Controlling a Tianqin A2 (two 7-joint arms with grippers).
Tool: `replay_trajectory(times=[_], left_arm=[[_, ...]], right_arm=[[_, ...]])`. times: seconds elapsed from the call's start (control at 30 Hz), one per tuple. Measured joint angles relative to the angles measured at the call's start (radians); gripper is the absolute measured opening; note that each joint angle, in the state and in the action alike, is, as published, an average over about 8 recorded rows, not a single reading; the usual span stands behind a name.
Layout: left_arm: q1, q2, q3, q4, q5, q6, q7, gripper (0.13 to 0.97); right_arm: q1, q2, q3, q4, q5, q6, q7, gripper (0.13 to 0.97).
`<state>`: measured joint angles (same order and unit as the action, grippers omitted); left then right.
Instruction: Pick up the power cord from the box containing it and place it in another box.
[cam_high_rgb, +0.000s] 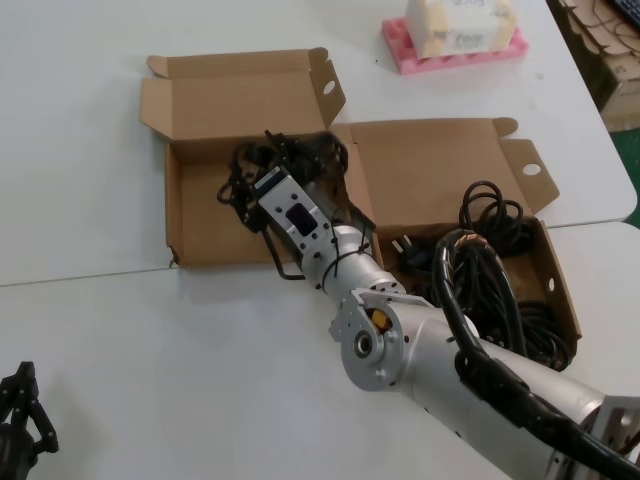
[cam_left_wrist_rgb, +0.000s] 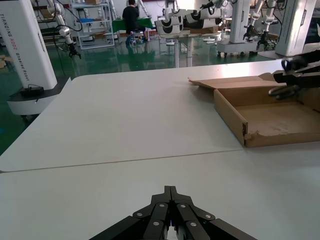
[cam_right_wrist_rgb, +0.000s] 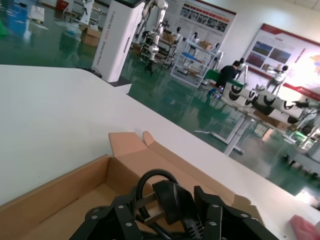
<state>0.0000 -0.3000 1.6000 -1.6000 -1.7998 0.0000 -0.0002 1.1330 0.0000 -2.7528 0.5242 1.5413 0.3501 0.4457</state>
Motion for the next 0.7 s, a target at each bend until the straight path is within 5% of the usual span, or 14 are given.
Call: replay_trajectory(times=[0.7], left_arm=[[0.000, 0.000, 0.000, 0.000, 0.000, 0.000, 0.000, 0.163]], right_arm=[[0.057, 0.000, 0.000, 0.089, 0.142, 0.015, 0.000, 0.756]])
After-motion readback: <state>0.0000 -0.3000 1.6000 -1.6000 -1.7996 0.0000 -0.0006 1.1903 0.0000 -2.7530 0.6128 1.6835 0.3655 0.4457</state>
